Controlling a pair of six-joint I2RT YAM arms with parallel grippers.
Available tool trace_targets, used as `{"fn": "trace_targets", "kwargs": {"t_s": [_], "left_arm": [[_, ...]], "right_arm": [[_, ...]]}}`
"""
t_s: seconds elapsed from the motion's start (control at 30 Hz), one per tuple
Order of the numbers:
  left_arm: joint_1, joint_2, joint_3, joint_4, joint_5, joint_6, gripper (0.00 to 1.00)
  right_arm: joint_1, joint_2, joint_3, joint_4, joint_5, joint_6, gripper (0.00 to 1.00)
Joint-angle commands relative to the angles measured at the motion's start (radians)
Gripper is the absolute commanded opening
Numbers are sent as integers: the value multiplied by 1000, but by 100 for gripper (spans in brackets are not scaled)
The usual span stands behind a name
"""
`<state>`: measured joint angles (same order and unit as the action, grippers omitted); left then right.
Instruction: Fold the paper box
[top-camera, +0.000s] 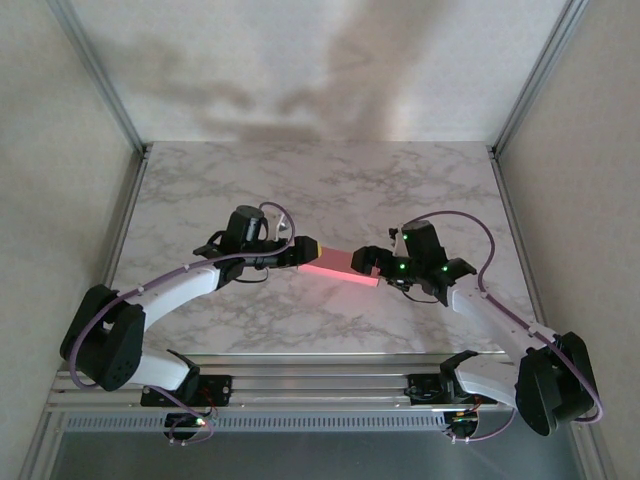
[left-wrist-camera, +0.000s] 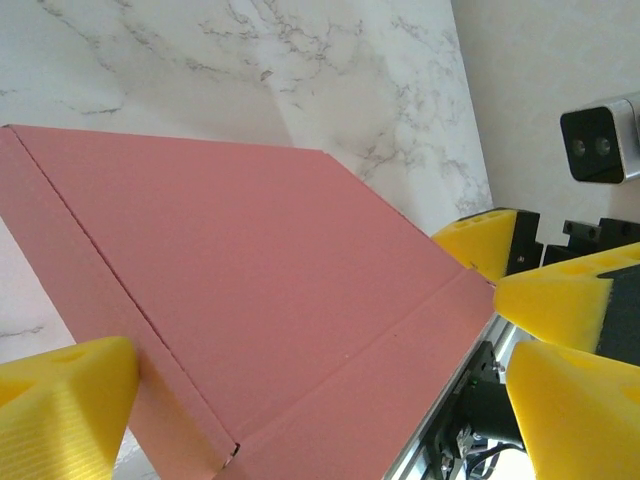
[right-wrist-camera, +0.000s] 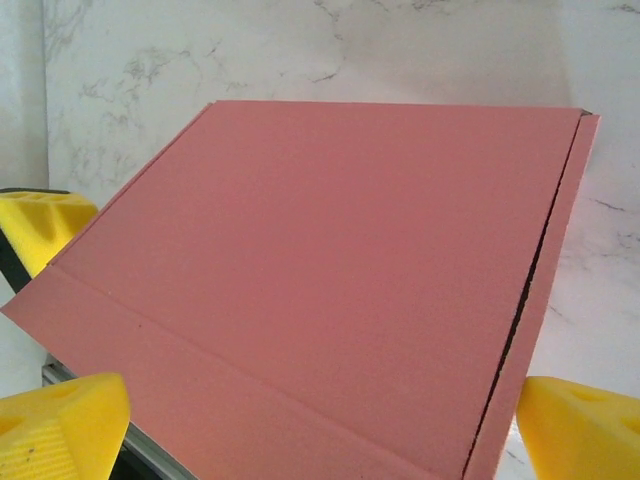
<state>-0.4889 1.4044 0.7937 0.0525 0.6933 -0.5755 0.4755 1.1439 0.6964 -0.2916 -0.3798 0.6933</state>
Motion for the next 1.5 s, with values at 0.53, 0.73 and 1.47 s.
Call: {"fn": "trace_targets", "kwargs": {"t_s": [0.53,0.73,1.47], "left_arm": [[44,-1,23,10,14,-42,96],[50,16,21,24,5,-47,98],[69,66,69,23,-32,-74,99]], "right_arm": [[-49,62,117,-11,-96,16,99],[-48,84,111,4,-96,18,99],[-50,174,171,18,-86,19,99]]}}
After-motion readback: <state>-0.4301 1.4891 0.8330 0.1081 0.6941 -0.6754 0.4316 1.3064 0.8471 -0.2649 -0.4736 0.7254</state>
